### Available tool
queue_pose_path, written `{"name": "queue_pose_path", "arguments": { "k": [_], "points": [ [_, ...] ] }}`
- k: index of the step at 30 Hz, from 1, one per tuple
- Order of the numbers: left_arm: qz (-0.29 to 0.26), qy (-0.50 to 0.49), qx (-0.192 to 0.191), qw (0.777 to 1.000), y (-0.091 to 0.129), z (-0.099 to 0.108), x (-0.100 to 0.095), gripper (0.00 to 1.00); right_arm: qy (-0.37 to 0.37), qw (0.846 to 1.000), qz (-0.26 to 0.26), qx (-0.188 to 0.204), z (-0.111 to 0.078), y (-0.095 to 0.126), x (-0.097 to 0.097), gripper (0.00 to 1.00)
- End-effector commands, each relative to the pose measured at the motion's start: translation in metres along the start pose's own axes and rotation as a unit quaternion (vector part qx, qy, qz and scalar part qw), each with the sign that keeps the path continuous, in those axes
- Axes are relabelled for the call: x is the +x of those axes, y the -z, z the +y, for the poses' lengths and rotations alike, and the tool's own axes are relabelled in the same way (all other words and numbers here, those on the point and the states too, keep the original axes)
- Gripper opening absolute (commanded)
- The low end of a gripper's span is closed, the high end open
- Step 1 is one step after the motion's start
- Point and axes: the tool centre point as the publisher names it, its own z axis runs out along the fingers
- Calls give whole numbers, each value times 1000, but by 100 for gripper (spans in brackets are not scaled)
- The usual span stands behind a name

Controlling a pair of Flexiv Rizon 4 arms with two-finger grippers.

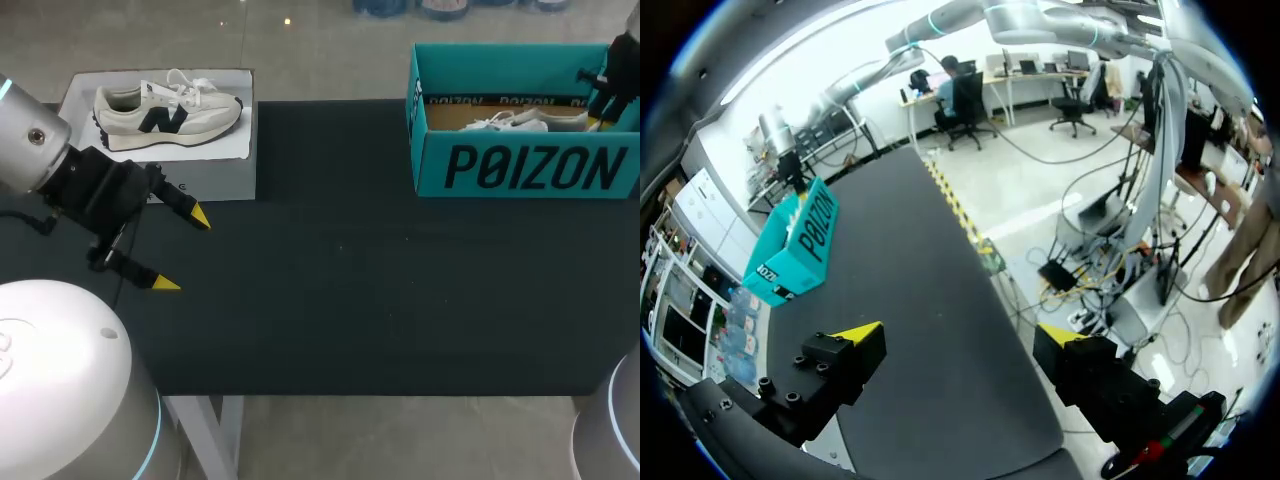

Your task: Take the shoe out of the shoebox, open the shoe tongue, remove and reinsert the insole, then place the shoe into the shoebox

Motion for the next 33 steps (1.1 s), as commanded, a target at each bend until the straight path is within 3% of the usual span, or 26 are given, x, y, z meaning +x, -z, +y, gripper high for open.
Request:
{"name": "queue_pose_path", "arguments": {
  "k": [1,11,12,13,14,21,27,33],
  "points": [
    [1,0,-1,1000,0,0,0,100,-2,1000,3,13,8,-14,1,0],
    [1,0,-1,1000,0,0,0,100,-11,1000,12,19,3,-22,1,0],
    [1,0,-1,1000,0,0,0,100,-11,1000,11,18,2,-21,3,4],
    [1,0,-1,1000,0,0,0,100,-11,1000,11,16,1,-19,4,46],
    [1,0,-1,1000,0,0,0,100,-11,1000,12,12,1,-16,6,99],
    [1,0,-1,1000,0,0,0,100,7,999,37,-13,-4,16,26,100],
    [1,0,-1,1000,0,0,0,100,34,998,32,-44,-10,61,50,100],
    [1,0,-1,1000,0,0,0,100,69,996,15,-56,-33,94,77,100]
  ]
}}
